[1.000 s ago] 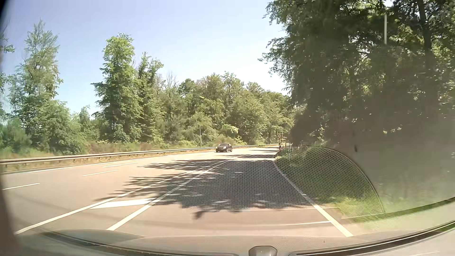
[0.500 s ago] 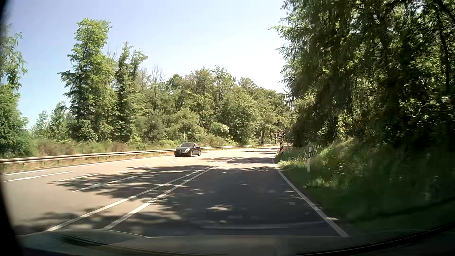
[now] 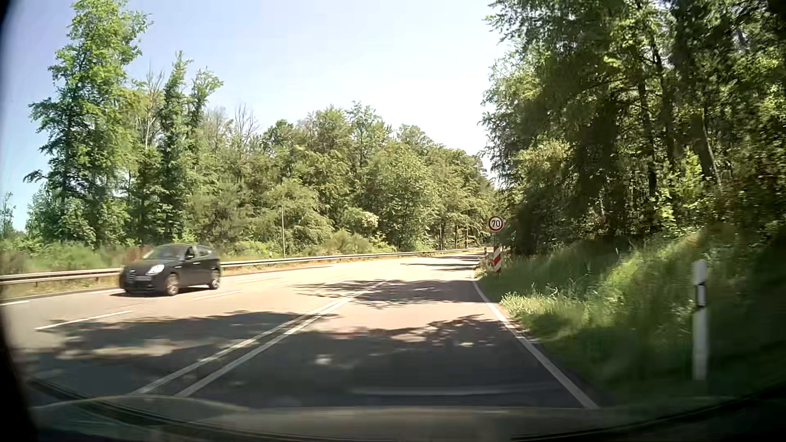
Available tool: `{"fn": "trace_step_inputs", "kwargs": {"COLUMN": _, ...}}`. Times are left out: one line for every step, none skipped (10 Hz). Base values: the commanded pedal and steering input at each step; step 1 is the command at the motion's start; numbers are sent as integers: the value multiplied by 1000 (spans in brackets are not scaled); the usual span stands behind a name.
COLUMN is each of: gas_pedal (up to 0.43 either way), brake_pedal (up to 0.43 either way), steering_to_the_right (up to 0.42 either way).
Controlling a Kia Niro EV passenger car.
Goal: Follow the waypoints while adhering to traffic rules and regulations
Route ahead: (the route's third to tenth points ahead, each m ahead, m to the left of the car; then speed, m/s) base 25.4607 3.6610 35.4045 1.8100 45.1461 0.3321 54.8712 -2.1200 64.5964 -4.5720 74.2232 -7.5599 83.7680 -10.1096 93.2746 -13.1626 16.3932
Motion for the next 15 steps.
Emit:
{"fn": "trace_step_inputs", "kwargs": {"gas_pedal": 47, "brake_pedal": 30, "steering_to_the_right": 16}}
{"fn": "trace_step_inputs", "kwargs": {"gas_pedal": 47, "brake_pedal": 30, "steering_to_the_right": 16}}
{"fn": "trace_step_inputs", "kwargs": {"gas_pedal": 47, "brake_pedal": 30, "steering_to_the_right": 16}}
{"fn": "trace_step_inputs", "kwargs": {"gas_pedal": 47, "brake_pedal": 30, "steering_to_the_right": 16}}
{"fn": "trace_step_inputs", "kwargs": {"gas_pedal": 47, "brake_pedal": 30, "steering_to_the_right": 16}}
{"fn": "trace_step_inputs", "kwargs": {"gas_pedal": 47, "brake_pedal": 24, "steering_to_the_right": 16}}
{"fn": "trace_step_inputs", "kwargs": {"gas_pedal": 47, "brake_pedal": 30, "steering_to_the_right": 16}}
{"fn": "trace_step_inputs", "kwargs": {"gas_pedal": 47, "brake_pedal": 30, "steering_to_the_right": 16}}
{"fn": "trace_step_inputs", "kwargs": {"gas_pedal": 47, "brake_pedal": 30, "steering_to_the_right": 16}}
{"fn": "trace_step_inputs", "kwargs": {"gas_pedal": 47, "brake_pedal": 30, "steering_to_the_right": 17}}
{"fn": "trace_step_inputs", "kwargs": {"gas_pedal": 47, "brake_pedal": 30, "steering_to_the_right": 17}}
{"fn": "trace_step_inputs", "kwargs": {"gas_pedal": 47, "brake_pedal": 30, "steering_to_the_right": 18}}
{"fn": "trace_step_inputs", "kwargs": {"gas_pedal": 47, "brake_pedal": 30, "steering_to_the_right": 17}}
{"fn": "trace_step_inputs", "kwargs": {"gas_pedal": 47, "brake_pedal": 30, "steering_to_the_right": 18}}
{"fn": "trace_step_inputs", "kwargs": {"gas_pedal": 47, "brake_pedal": 30, "steering_to_the_right": 18}}
